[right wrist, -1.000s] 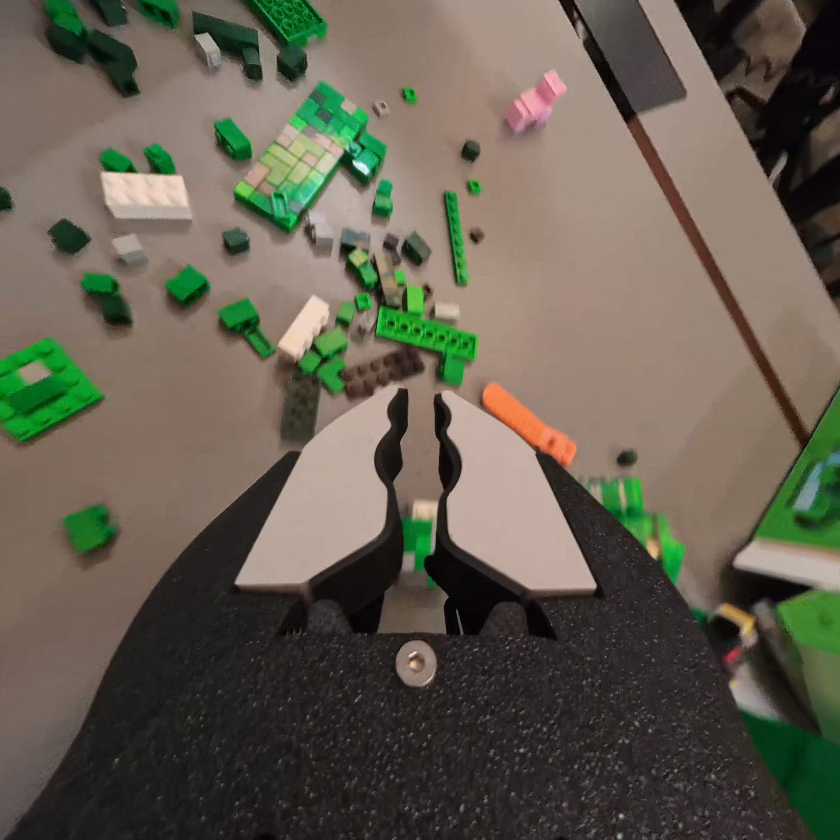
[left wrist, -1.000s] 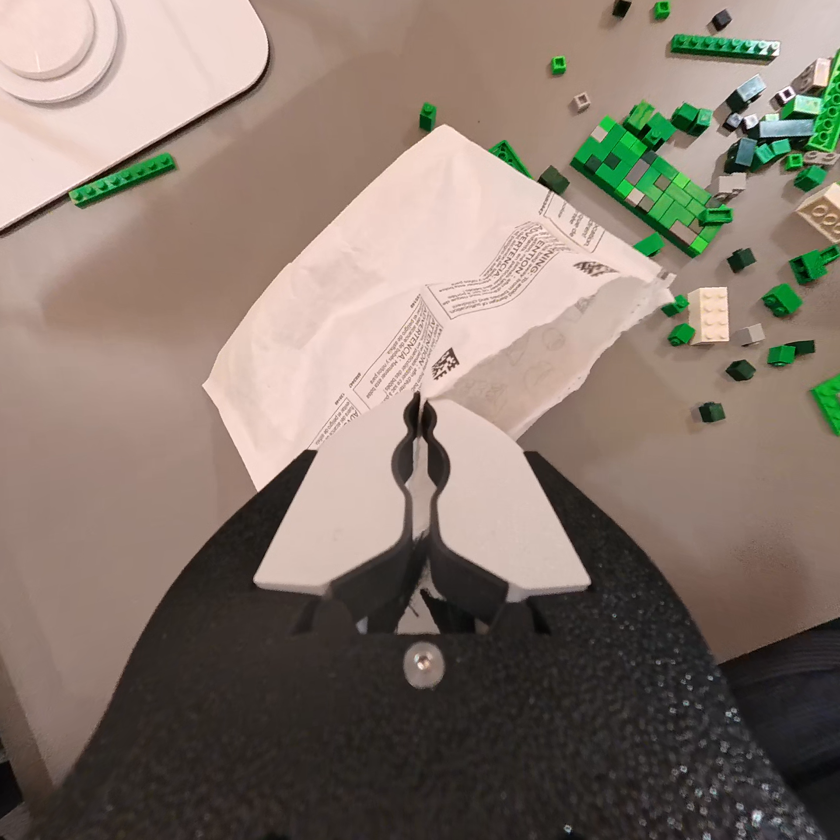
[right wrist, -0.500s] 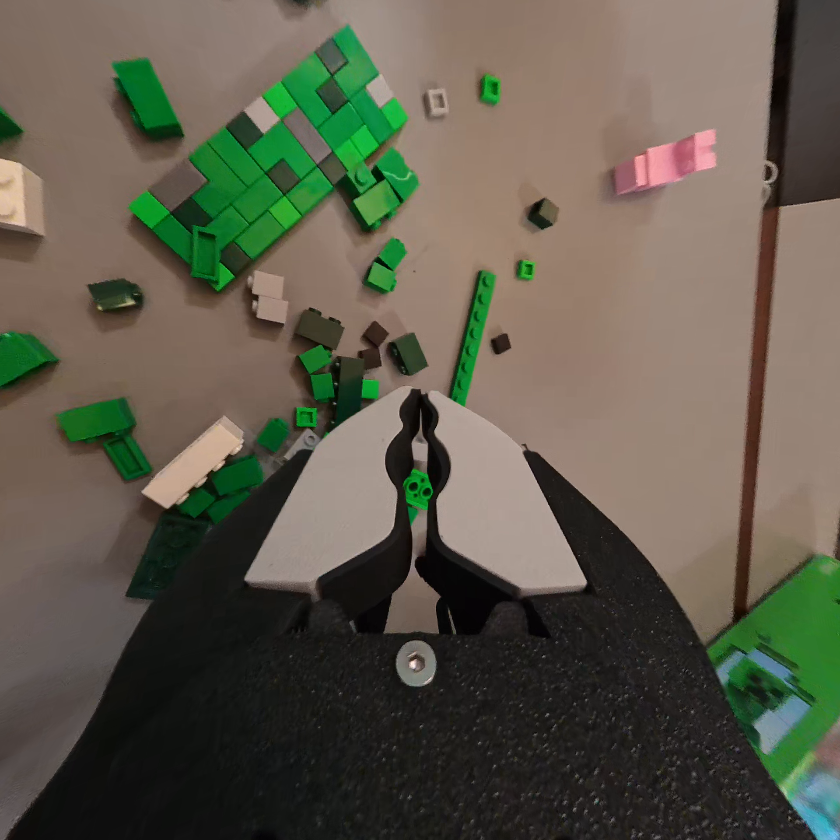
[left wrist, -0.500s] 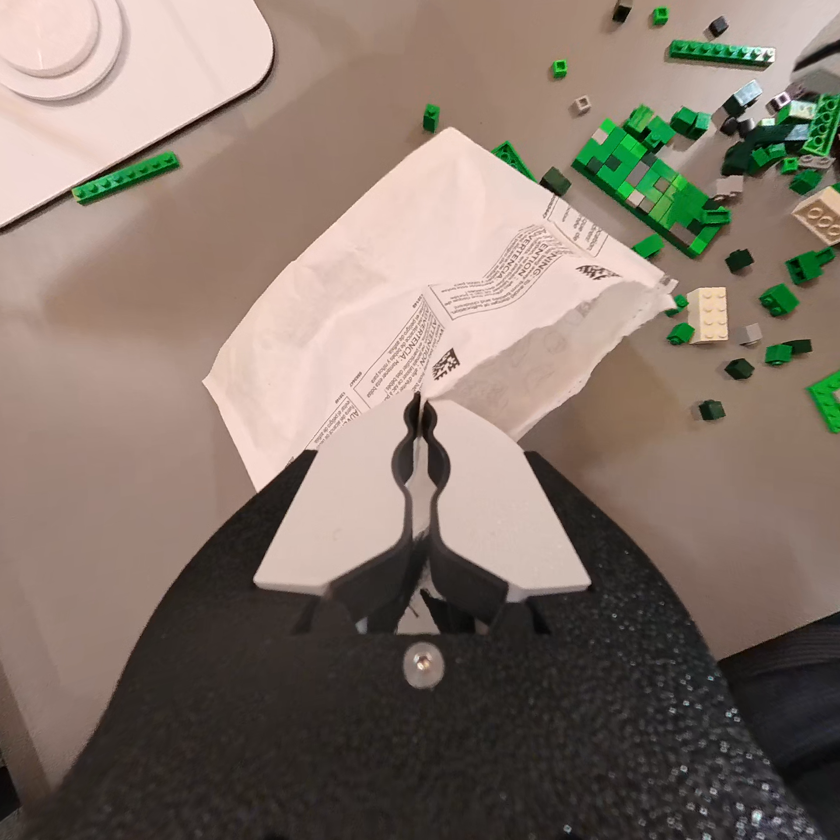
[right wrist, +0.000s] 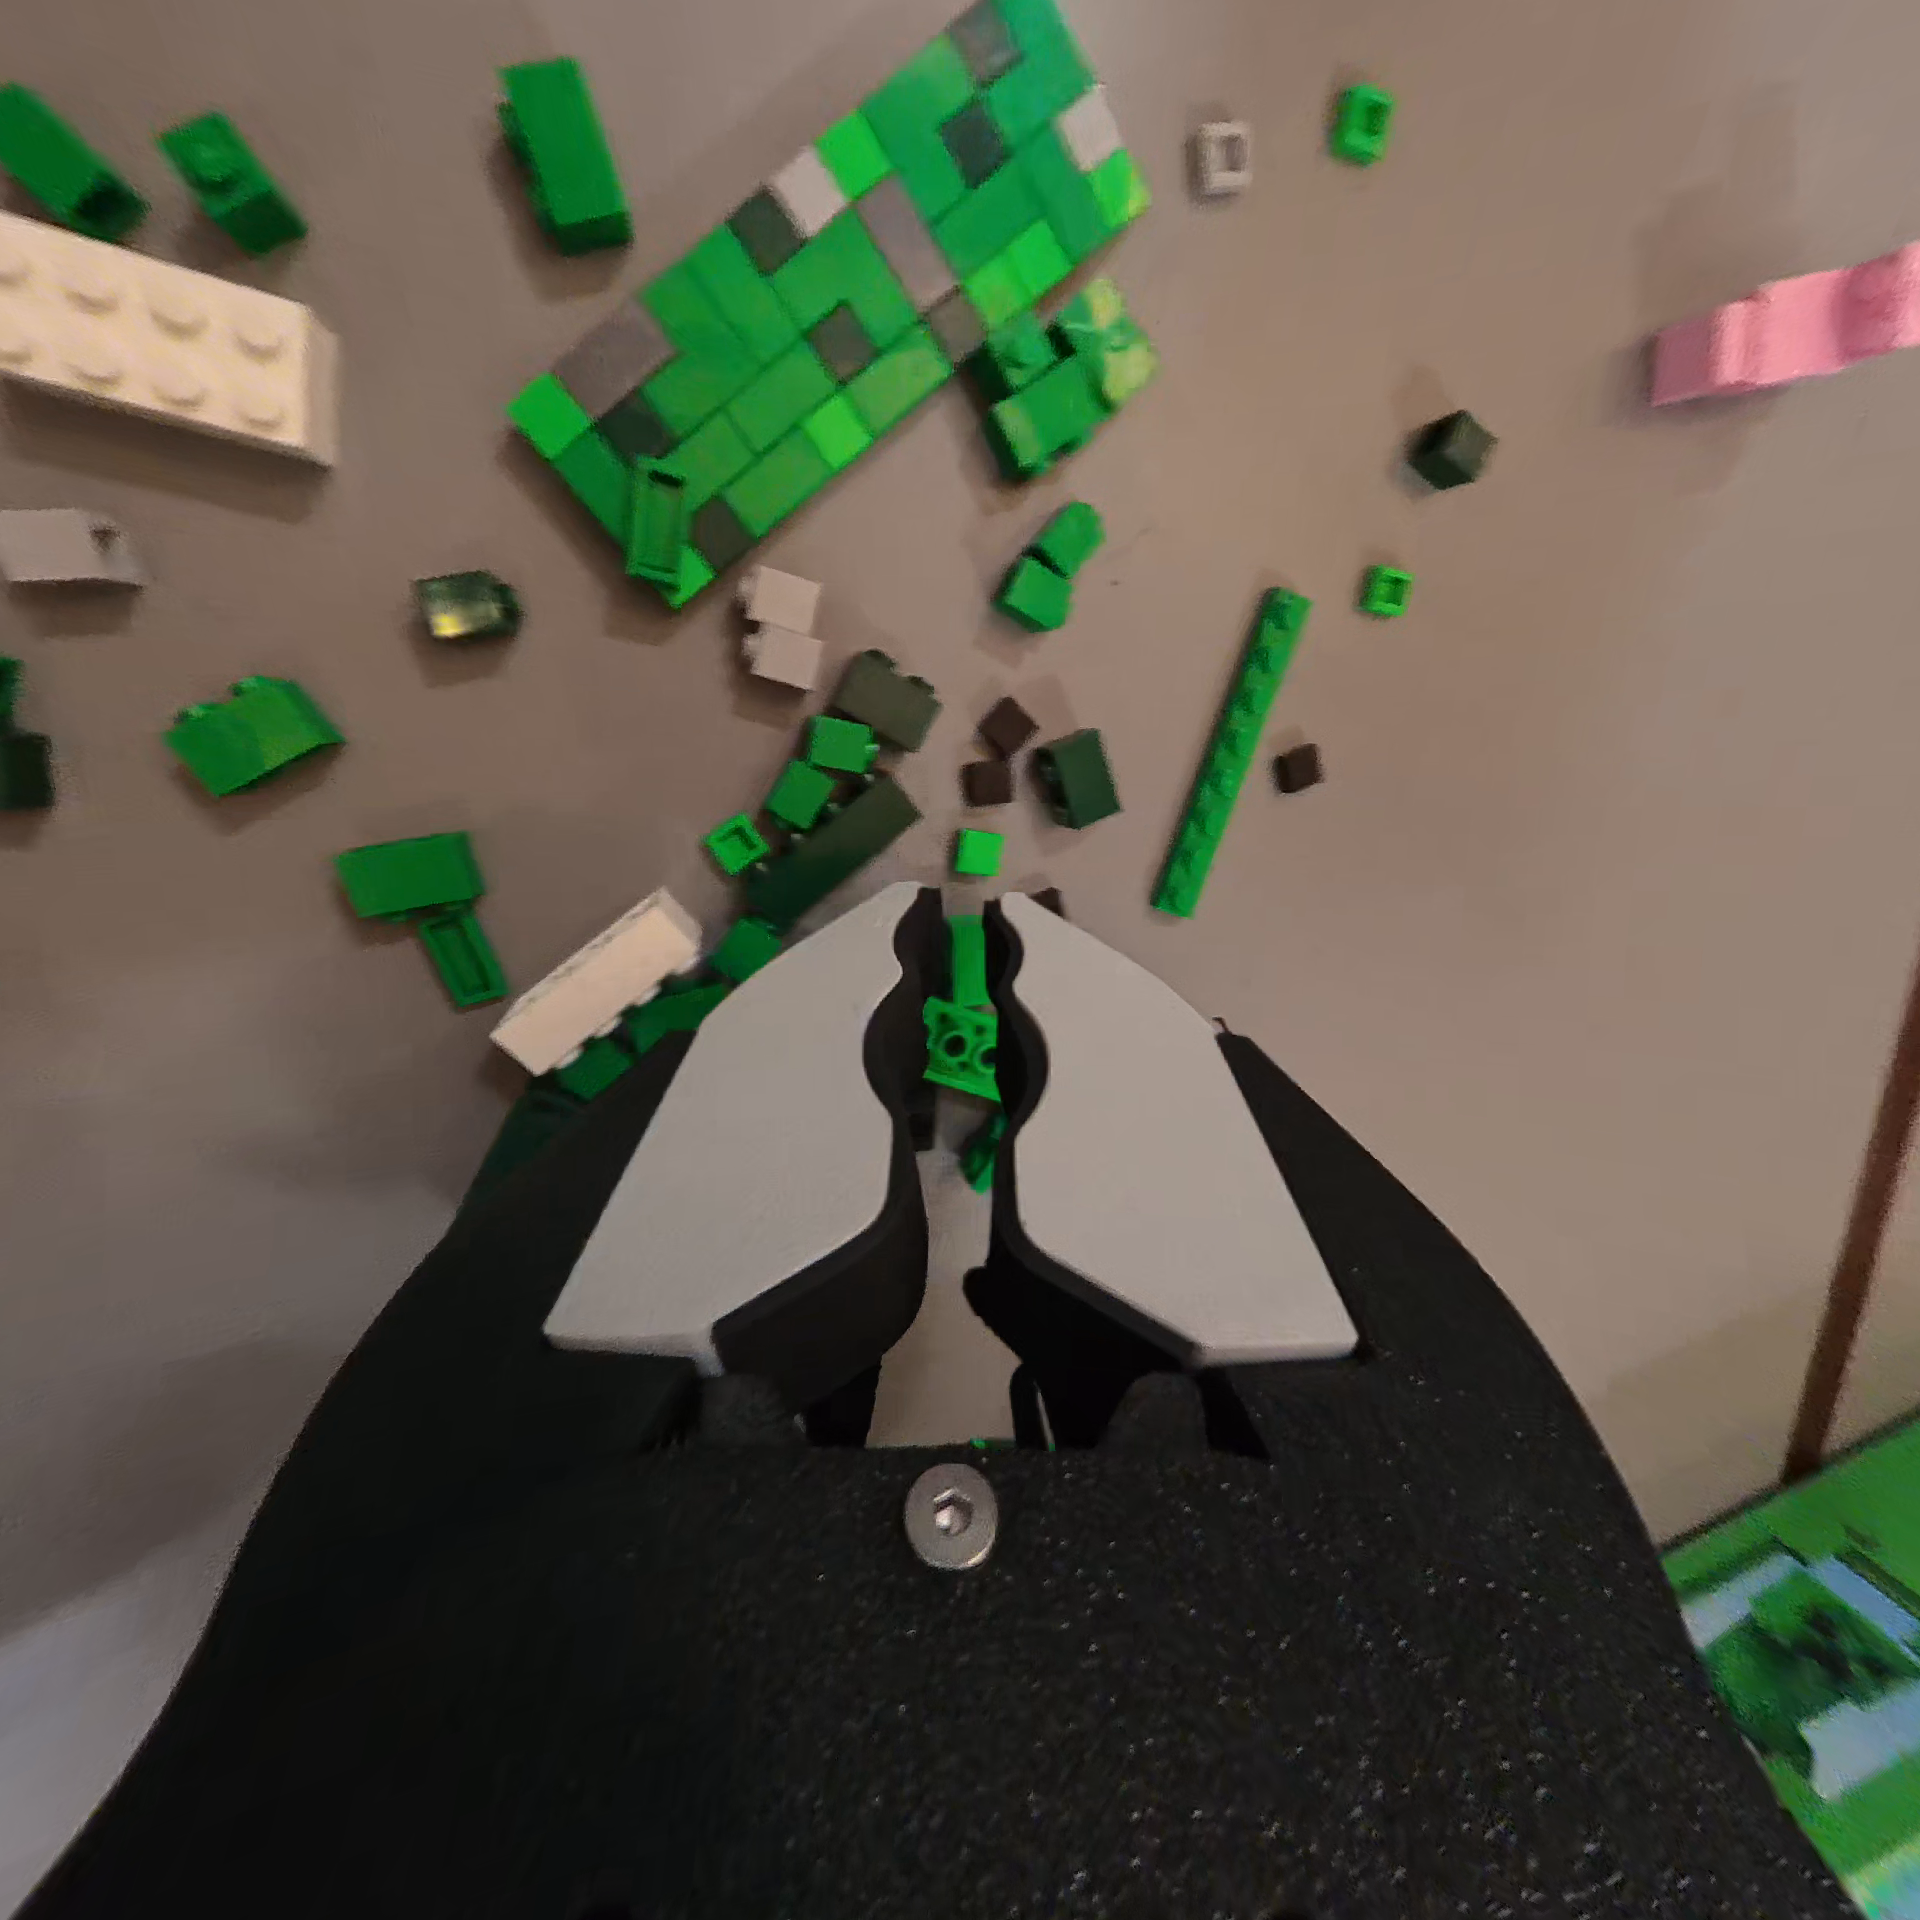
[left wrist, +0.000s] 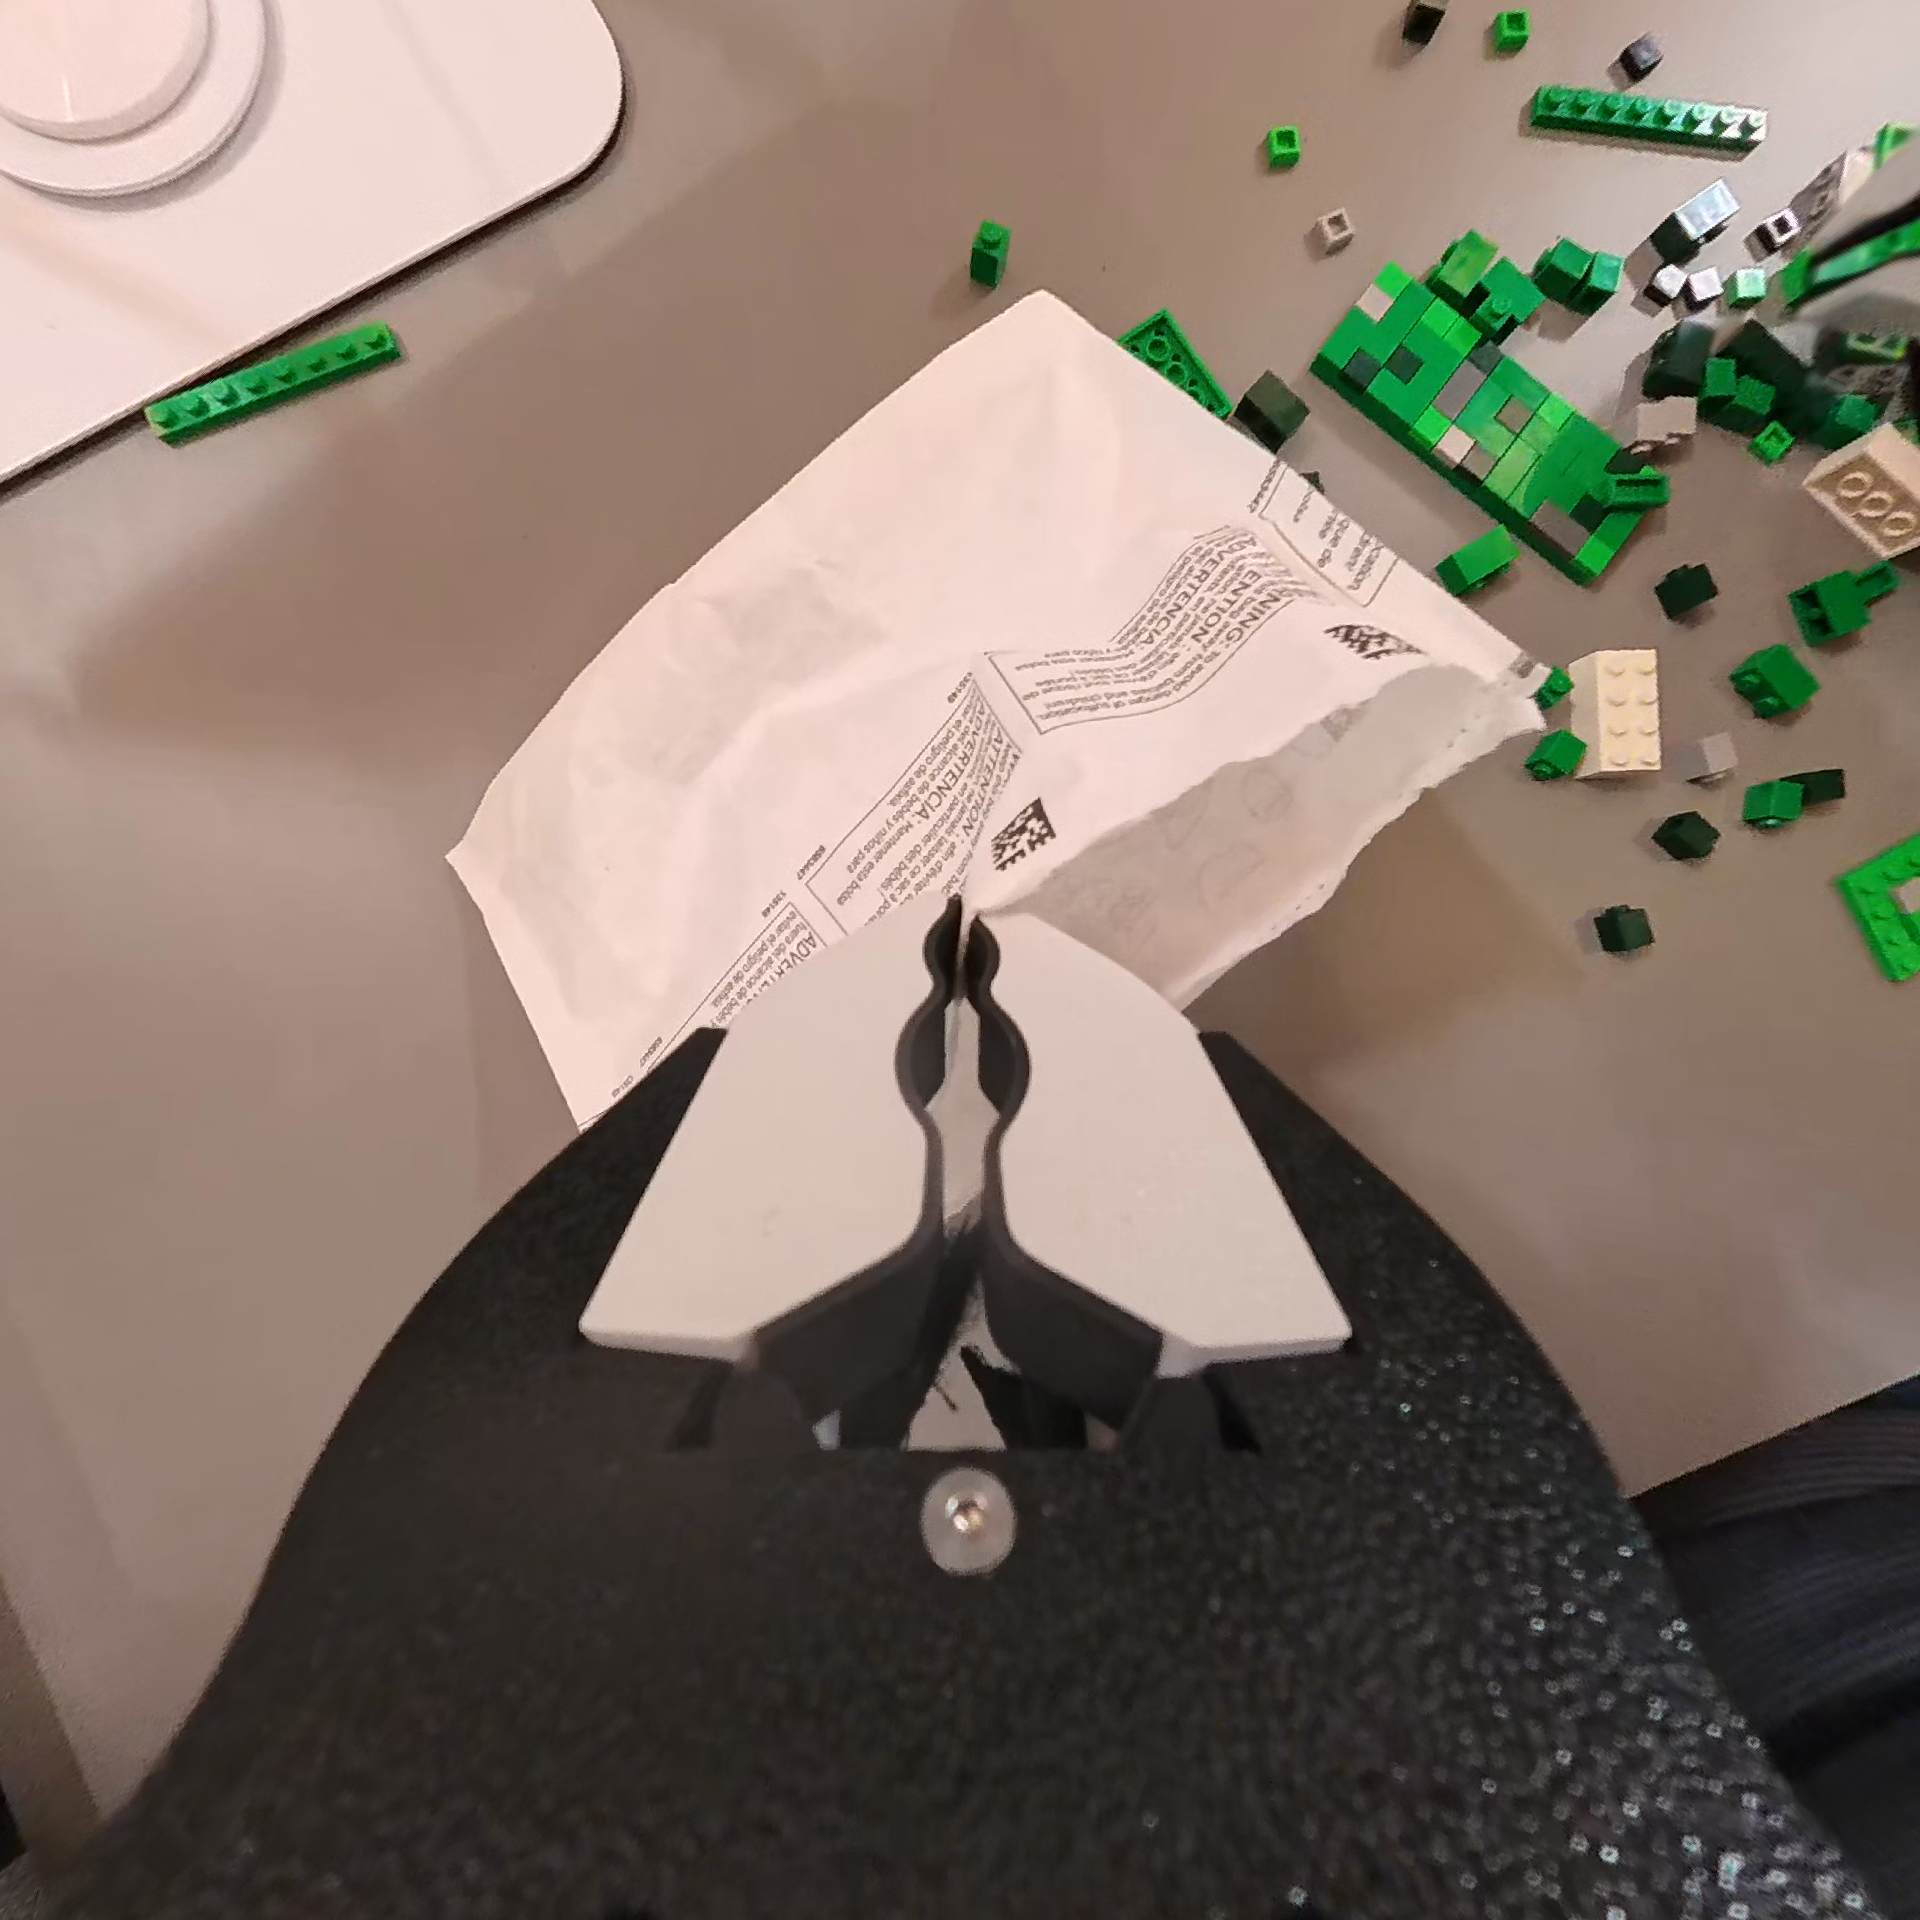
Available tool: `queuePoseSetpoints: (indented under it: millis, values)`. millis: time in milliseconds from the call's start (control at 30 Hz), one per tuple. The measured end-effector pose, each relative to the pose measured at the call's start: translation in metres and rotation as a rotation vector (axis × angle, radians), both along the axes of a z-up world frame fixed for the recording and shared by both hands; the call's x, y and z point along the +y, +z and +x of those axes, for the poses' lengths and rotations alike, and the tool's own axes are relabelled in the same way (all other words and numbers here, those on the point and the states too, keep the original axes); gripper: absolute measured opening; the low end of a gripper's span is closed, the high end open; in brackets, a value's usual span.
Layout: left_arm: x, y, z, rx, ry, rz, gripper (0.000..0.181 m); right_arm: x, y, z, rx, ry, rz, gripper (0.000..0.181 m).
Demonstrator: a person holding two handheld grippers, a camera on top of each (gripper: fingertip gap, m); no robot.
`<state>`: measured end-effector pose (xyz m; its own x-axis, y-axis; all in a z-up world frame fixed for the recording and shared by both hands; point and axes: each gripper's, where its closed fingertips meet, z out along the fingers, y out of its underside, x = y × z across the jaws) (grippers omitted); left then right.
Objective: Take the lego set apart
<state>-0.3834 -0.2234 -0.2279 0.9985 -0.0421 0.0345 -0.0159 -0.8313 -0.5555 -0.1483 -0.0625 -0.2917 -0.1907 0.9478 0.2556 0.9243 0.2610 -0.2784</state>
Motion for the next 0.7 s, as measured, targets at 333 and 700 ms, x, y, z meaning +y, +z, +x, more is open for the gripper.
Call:
queuePoseSetpoints:
  millis: [333,700]
  values:
    - [-0.001,0.0,0.002,-0.004,-0.01,-0.002,0.0,0.004,-0.004,-0.011,0.039,-0.023,-0.139,0.016]
    - [-0.001,0.0,0.002,-0.015,-0.01,0.003,0.0,-0.005,0.001,-0.019,0.025,-0.002,-0.195,0.007]
